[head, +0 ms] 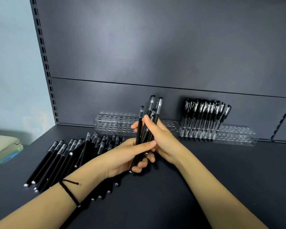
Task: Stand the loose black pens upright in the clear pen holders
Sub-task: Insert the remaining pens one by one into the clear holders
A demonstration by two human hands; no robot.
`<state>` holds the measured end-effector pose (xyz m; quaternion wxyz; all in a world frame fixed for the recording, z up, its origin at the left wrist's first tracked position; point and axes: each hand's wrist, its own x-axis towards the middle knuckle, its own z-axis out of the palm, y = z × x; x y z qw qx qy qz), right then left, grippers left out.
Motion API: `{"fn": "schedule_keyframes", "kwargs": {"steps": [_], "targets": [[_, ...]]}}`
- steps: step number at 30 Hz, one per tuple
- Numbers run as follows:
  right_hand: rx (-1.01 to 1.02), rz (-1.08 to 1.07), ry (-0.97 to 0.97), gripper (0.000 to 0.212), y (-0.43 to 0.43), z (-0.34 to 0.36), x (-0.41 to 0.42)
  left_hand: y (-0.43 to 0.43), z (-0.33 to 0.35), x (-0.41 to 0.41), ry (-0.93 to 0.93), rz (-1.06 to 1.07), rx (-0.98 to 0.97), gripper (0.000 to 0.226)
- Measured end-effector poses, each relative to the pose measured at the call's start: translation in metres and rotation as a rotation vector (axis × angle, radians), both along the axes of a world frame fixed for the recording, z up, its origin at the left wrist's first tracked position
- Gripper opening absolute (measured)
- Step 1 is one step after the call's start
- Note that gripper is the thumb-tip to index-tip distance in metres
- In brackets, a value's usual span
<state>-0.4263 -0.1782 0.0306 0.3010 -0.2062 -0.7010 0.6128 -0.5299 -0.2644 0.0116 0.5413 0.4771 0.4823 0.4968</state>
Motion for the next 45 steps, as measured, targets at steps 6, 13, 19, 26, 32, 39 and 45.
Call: {"fn": "schedule_keyframes", "kwargs": {"steps": [6,13,19,26,32,39,45], "targets": [[-0.123,0.075,0.400,0.041,0.000,0.012,0.001,-0.001,0.000,-0.007,0.027,-0.067,0.082,0.029],[-0.163,-0.012,0.552,0.049,0.005,0.022,0.005,0.000,-0.001,0.000,0.052,-0.186,0.047,0.020],[-0.110,0.073,0.336,0.066,0.001,0.014,-0.001,0.001,-0.002,-0.004,-0.101,-0.118,0.017,0.020],[-0.118,0.047,0.311,0.032,0.020,0.003,-0.001,0.002,0.007,-0.013,-0.162,0.018,0.111,0.018],[0.207,-0.182,-0.293,0.011,0.005,-0.032,-0.021,0.006,0.019,-0.060,-0.442,0.403,0.245,0.026],[0.595,-0.106,-0.733,0.077,-0.020,-0.039,-0.034,0.000,0.011,-0.087,-0.687,0.520,0.124,0.039],[0.525,-0.092,-0.768,0.082,-0.002,-0.032,-0.020,0.003,0.011,-0.077,-0.670,0.464,0.049,0.040]]}}
